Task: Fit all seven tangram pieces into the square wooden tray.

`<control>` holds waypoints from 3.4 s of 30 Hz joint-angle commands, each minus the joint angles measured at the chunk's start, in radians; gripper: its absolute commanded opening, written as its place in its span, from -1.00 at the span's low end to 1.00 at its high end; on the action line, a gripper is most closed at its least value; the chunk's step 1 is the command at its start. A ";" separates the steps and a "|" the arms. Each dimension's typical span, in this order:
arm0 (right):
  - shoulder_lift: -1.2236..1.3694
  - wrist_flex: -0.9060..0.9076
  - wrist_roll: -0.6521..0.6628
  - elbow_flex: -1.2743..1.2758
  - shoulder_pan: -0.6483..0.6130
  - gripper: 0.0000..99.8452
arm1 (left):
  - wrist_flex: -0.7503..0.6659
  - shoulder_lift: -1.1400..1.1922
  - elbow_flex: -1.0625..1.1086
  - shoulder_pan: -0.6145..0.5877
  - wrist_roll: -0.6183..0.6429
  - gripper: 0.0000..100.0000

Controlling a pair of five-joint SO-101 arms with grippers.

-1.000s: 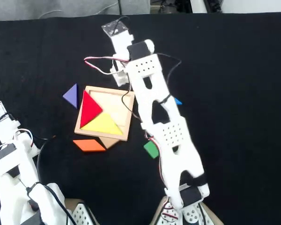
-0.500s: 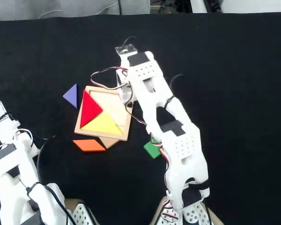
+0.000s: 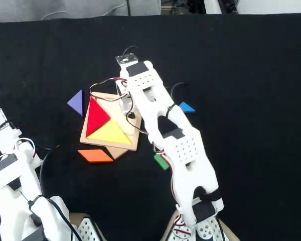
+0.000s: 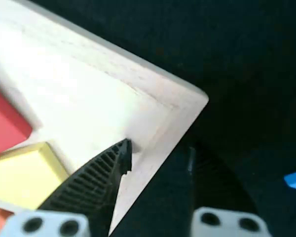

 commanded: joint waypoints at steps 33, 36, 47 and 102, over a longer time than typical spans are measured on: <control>0.160 0.166 0.035 -0.331 0.180 -0.92 | -0.018 -0.021 -0.005 0.008 -0.009 -0.93; 0.168 0.166 -0.021 -0.349 0.184 -0.92 | -0.018 -0.021 -0.005 0.008 -0.009 -0.93; 0.145 0.198 -0.064 -0.381 0.186 -0.87 | -0.018 -0.021 -0.005 0.012 -0.009 -0.93; 0.070 0.166 0.215 -0.421 0.028 -0.98 | -0.018 -0.020 -0.005 0.015 -0.009 -0.93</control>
